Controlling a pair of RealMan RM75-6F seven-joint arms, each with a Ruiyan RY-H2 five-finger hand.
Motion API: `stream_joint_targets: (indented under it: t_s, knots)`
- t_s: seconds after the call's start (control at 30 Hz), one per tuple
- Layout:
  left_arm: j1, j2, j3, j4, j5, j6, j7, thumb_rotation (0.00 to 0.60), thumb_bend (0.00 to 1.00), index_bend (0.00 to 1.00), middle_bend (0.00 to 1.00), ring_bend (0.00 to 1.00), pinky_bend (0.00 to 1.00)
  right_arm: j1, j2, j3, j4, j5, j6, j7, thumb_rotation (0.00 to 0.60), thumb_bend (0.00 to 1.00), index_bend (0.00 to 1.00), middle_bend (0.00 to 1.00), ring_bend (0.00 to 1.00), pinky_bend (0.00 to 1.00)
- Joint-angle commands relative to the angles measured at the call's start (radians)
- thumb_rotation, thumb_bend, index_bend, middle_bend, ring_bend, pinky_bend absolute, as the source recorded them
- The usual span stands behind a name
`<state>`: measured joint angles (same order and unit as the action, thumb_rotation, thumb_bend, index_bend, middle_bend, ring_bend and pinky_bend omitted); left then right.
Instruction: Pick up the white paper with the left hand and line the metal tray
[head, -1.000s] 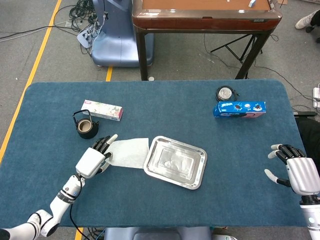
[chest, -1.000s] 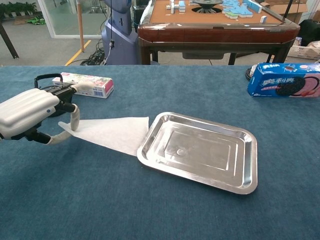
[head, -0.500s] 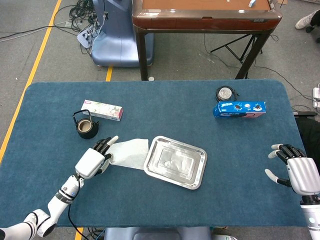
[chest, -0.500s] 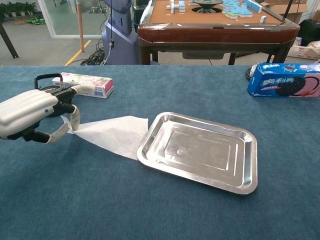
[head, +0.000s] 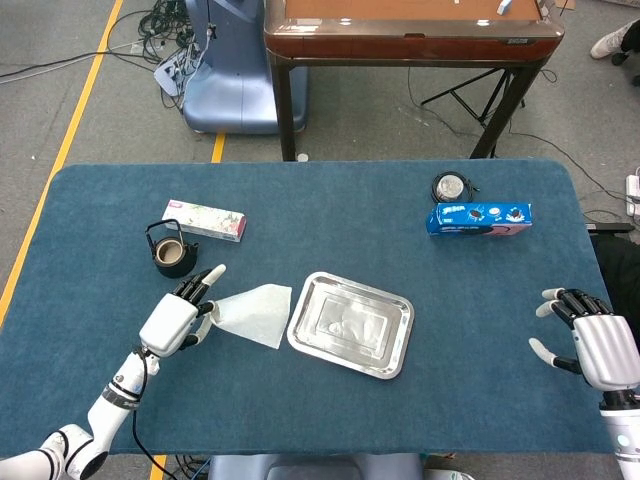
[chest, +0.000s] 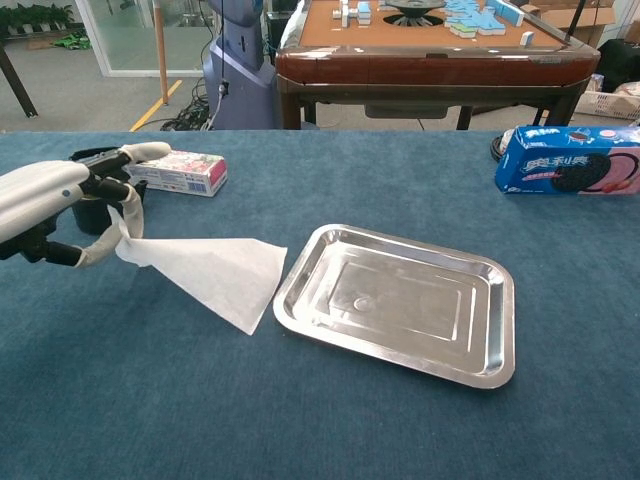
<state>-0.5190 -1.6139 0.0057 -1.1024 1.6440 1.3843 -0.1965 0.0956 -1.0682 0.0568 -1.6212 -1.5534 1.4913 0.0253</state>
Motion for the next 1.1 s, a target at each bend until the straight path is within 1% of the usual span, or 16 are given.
stream_joint_targets:
  t_s: [0.03, 0.2, 0.4, 0.67, 0.9, 1.1]
  knots:
    - [-0.001, 0.051, -0.031, -0.108, -0.025, -0.002, -0.001, 0.600, 0.57, 0.58, 0.00, 0.00, 0.13, 0.000, -0.001, -0.001, 0.000, -0.001, 0.000, -0.001, 0.600, 0.20, 0.45, 0.32, 0.24, 0.31]
    - [-0.011, 0.088, -0.052, -0.223, -0.024, -0.005, 0.038, 0.600, 0.57, 0.58, 0.00, 0.00, 0.13, 0.000, -0.001, -0.001, -0.001, -0.002, 0.000, -0.002, 0.600, 0.20, 0.45, 0.32, 0.24, 0.31]
    - [-0.024, 0.106, -0.069, -0.324, -0.010, -0.008, 0.079, 0.600, 0.57, 0.58, 0.00, 0.00, 0.13, -0.001, 0.002, -0.001, -0.003, -0.004, 0.004, 0.002, 0.600, 0.20, 0.45, 0.32, 0.24, 0.30]
    - [-0.046, 0.117, -0.091, -0.424, 0.010, -0.017, 0.130, 0.600, 0.57, 0.58, 0.00, 0.00, 0.13, -0.002, 0.005, 0.000, -0.004, -0.007, 0.008, 0.006, 0.600, 0.20, 0.45, 0.32, 0.24, 0.30]
    - [-0.074, 0.119, -0.122, -0.514, 0.014, -0.036, 0.174, 0.600, 0.57, 0.58, 0.00, 0.00, 0.13, -0.002, 0.005, -0.001, -0.005, -0.009, 0.008, 0.006, 0.600, 0.20, 0.45, 0.32, 0.24, 0.31]
    - [-0.098, 0.104, -0.141, -0.561, 0.011, -0.062, 0.213, 0.600, 0.57, 0.58, 0.00, 0.00, 0.13, -0.002, 0.005, -0.002, -0.006, -0.010, 0.008, 0.008, 0.600, 0.20, 0.45, 0.32, 0.24, 0.31]
